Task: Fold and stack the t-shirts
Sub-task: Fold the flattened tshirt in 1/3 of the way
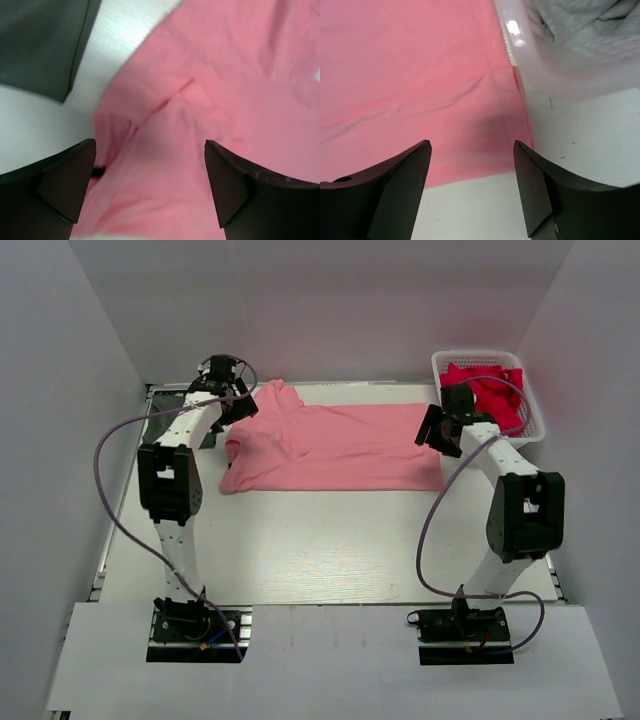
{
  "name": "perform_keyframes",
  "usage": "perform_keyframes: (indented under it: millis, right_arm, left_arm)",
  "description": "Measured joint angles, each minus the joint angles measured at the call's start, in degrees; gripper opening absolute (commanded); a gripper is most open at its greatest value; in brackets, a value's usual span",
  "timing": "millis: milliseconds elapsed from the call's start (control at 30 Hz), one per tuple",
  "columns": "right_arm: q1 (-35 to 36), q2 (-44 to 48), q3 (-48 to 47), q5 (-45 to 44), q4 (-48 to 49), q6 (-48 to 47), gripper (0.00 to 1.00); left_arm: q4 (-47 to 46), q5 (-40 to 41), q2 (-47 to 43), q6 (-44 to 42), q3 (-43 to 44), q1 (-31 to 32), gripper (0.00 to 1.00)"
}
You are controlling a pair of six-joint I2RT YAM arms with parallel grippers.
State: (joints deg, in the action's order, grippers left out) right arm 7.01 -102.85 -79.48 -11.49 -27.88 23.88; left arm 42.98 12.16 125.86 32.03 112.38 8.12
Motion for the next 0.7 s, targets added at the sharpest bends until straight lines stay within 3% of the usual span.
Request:
perform_keyframes:
  millis: [100,167,300,467,700]
  right_arm:
    - [0.59,6.32,5.35,3.26,2.27,-0.96,0.74]
    - [1.14,8.39,7.72,5.33,4.17,-1.64,0.81]
    - [2.73,7.98,9.90,8.13,6.01,-2.89,0.81]
    - [4.59,4.09,10.38,9.16,7.02,-3.78,0.82]
    - [4.61,-4.00,10.62,8.59,8.31,-3.02,0.82]
  left_arm:
    - [-2.19,-1.79,-9.73,0.00,-10.19,0.20,0.99]
    - [-3.76,-3.50,-14.99,0.07,-14.49,0.81,0.99]
    - [-9.81,-8.31,-21.94,0.42,-25.07,1.79,0.99]
    - [-10.75,-11.67,-18.60,1.01,-33.94,1.92,0.99]
    - [-10.03,-10.86,-13.88,2.73,-35.17,-0.11,0.99]
